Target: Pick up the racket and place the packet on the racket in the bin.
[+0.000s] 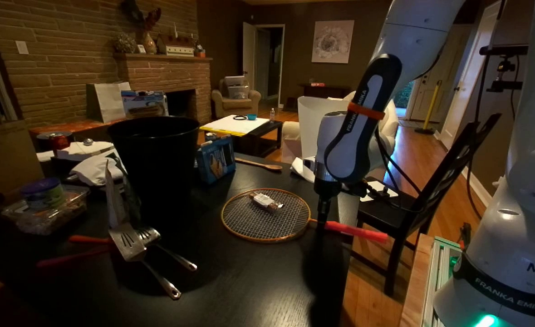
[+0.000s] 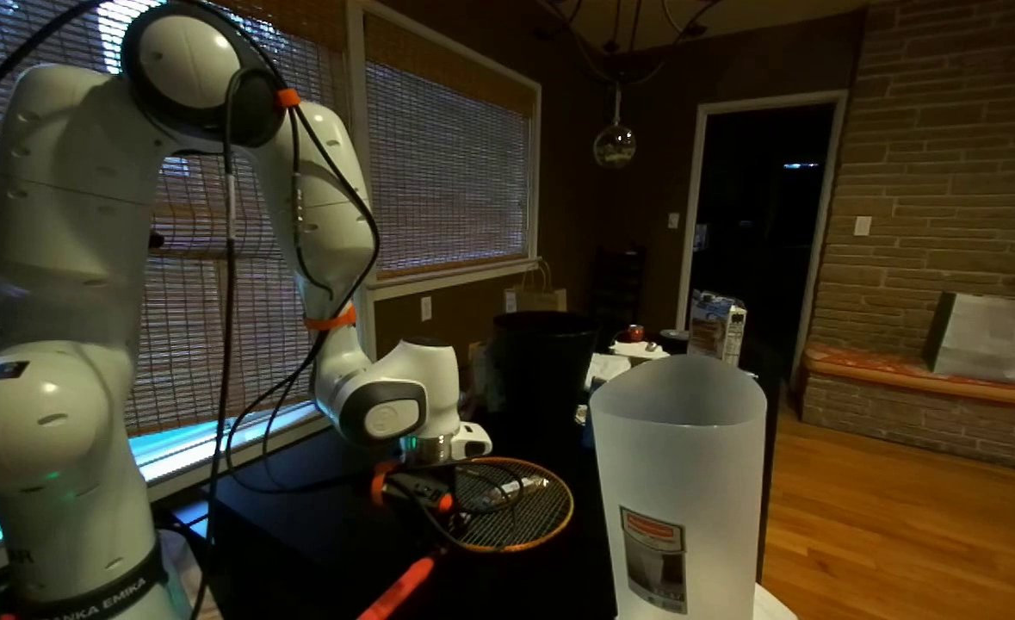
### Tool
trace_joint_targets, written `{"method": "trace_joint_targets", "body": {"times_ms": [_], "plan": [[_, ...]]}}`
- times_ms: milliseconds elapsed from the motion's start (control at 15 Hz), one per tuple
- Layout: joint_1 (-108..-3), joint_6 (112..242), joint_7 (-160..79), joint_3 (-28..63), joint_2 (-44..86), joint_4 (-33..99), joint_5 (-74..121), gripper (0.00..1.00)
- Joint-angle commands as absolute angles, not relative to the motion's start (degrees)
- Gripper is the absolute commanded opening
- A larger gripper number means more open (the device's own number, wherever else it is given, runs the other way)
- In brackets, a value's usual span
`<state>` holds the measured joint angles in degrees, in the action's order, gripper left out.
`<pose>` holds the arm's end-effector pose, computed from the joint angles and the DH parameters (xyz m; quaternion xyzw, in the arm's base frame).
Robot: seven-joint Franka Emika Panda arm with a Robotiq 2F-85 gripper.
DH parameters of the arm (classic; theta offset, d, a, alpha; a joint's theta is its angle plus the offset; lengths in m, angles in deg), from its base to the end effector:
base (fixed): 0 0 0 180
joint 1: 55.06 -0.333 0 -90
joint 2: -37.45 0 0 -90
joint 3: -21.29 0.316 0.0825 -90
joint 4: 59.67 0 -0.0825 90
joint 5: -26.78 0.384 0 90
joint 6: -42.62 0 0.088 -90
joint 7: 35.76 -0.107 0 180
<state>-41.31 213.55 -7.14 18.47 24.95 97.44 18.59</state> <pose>0.3754 -0.1028 0.1558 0.9843 0.1753 0.0037 0.0204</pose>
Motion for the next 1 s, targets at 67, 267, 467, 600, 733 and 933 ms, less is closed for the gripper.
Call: {"method": "trace_joint_targets", "body": {"times_ms": [67, 267, 467, 600, 733, 933], "plan": [[-41.4, 213.4, -7.9, 17.5, 24.9, 97.4, 17.2, 0.05], [-41.6, 213.2, -8.4, 17.0, 24.6, 97.5, 17.0, 0.05], [-42.2, 213.2, -8.9, 16.2, 24.3, 97.5, 16.5, 0.05], [-42.4, 213.4, -9.1, 16.0, 24.0, 97.5, 16.4, 0.45], [-42.4, 213.4, -9.1, 16.2, 23.8, 97.4, 16.6, 0.52], [-42.1, 213.6, -9.2, 16.8, 23.8, 97.3, 17.3, 0.73]]}}
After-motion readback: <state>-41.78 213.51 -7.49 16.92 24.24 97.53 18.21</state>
